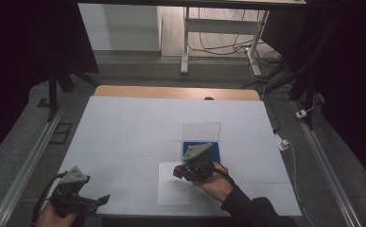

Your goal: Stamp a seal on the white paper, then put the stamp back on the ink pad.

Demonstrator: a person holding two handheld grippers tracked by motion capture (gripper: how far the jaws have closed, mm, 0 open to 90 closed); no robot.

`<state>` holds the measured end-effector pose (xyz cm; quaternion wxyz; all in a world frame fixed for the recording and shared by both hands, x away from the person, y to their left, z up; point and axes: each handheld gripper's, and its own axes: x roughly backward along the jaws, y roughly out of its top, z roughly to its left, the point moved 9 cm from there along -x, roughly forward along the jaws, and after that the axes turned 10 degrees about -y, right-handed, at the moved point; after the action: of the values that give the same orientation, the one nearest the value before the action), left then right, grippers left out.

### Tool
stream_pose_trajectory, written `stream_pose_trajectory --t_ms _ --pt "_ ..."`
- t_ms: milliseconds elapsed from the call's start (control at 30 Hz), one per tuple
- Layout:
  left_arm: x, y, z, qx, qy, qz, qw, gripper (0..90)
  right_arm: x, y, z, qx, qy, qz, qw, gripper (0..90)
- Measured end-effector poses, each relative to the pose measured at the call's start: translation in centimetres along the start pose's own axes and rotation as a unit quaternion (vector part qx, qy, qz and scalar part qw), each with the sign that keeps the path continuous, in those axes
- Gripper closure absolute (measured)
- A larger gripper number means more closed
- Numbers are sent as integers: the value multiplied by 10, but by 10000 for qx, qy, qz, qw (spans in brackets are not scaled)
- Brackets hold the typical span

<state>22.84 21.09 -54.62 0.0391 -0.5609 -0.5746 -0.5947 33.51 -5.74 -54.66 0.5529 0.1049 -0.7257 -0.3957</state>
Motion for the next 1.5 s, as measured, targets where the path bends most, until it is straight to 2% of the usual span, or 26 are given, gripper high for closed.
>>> stream_pose_trajectory --t_ms 700,1100,1500 --pt "0 0 -1 -12 -6 11 10000 3 20 4 -25 -368 -253 -208 9988 795" --pt "0 0 -1 -15 -15 8 10000 3 25 3 -38 -557 -393 -263 9973 795" --pt "0 0 0 -8 -17 7 10000 3 27 3 -54 -595 -610 -265 9960 794"
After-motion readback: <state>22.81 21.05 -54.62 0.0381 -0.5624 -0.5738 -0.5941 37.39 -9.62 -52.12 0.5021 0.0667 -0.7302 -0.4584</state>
